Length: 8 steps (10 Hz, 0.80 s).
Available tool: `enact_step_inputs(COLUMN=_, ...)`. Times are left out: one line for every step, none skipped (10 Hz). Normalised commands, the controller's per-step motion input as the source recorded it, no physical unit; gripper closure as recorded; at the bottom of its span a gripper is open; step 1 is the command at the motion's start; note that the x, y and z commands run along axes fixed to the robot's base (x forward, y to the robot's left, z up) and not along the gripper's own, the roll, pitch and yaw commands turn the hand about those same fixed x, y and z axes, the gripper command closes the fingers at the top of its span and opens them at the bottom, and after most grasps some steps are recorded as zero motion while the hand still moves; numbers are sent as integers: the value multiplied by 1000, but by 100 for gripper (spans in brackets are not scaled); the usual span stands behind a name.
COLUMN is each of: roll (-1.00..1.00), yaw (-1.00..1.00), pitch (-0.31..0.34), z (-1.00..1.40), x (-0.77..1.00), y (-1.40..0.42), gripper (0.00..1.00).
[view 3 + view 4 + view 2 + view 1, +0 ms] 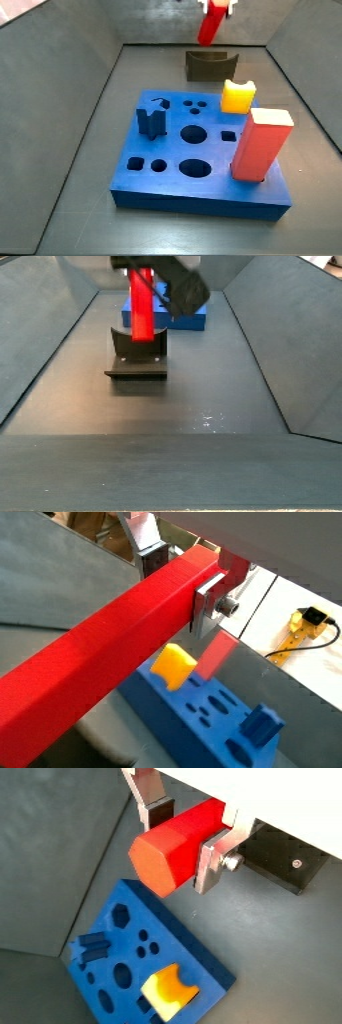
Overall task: Pick up the hexagon object. Move up. Place the hexagon object on the fixture. Regrasp the hexagon object. Move to above the board. Insert the hexagon object.
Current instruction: Place the hexagon object on the fixture.
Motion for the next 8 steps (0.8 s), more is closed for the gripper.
enact_step_inputs(roll=-110, yaw=-34, pitch=-71, z=-1000, x=103, y=96, gripper=100)
enact_step_inputs(roll=-92, yaw=-16, pitch=-78, z=-1000, x=101, y=84, gripper=100)
enact_step_inputs(roll=-79, yaw=-6, pitch=-75, z=-1000, x=103, y=77, gripper=100)
enact_step_inputs(roll=-74, yaw=2, pitch=-69, z=-910, x=97, y=63, gripper=100)
enact_step_inputs(roll=-72, yaw=14, pitch=-46, z=-658, x=78, y=36, gripper=100)
enact_step_inputs(roll=-75, yaw=15, pitch=-39, z=-561, x=71, y=26, gripper=100)
enact_step_inputs(roll=-73, yaw=13, pitch=-39, z=-379, x=66, y=15, gripper=100)
enact_step_inputs(roll=-61, yaw=9, pitch=-35, z=-268, x=56, y=15, gripper=100)
